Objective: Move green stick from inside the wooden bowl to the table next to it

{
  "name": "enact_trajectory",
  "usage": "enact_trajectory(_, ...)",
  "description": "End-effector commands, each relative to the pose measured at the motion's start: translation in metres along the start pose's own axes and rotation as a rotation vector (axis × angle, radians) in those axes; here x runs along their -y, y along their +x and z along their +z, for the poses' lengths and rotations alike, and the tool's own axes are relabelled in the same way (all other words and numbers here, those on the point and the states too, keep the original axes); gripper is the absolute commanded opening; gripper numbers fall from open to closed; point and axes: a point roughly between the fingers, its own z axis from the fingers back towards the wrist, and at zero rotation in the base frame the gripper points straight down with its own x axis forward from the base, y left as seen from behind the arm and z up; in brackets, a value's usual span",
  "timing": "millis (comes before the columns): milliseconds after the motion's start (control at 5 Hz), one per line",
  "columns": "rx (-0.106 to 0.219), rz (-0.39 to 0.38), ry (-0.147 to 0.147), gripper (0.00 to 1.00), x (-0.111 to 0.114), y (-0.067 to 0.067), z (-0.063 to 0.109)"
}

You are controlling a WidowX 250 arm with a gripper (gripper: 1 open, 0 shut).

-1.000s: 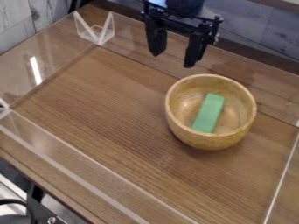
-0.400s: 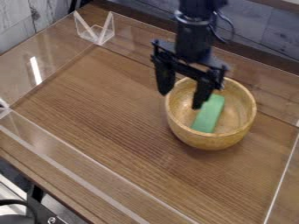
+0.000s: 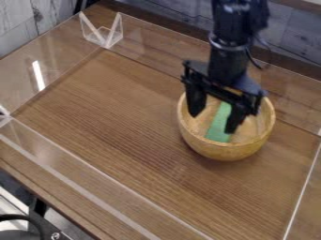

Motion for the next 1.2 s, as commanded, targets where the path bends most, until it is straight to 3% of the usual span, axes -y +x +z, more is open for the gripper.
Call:
enact_trajectory(0, 0.055, 0.000, 0.006, 1.00, 0.005, 0.008, -0.002)
enact_trajectory(400, 0.070, 0.001, 0.023, 1.00, 0.003, 0.015, -0.023)
enact_trajectory(1000, 0.102, 0.007, 0.048, 1.00, -0.008, 0.028, -0.035)
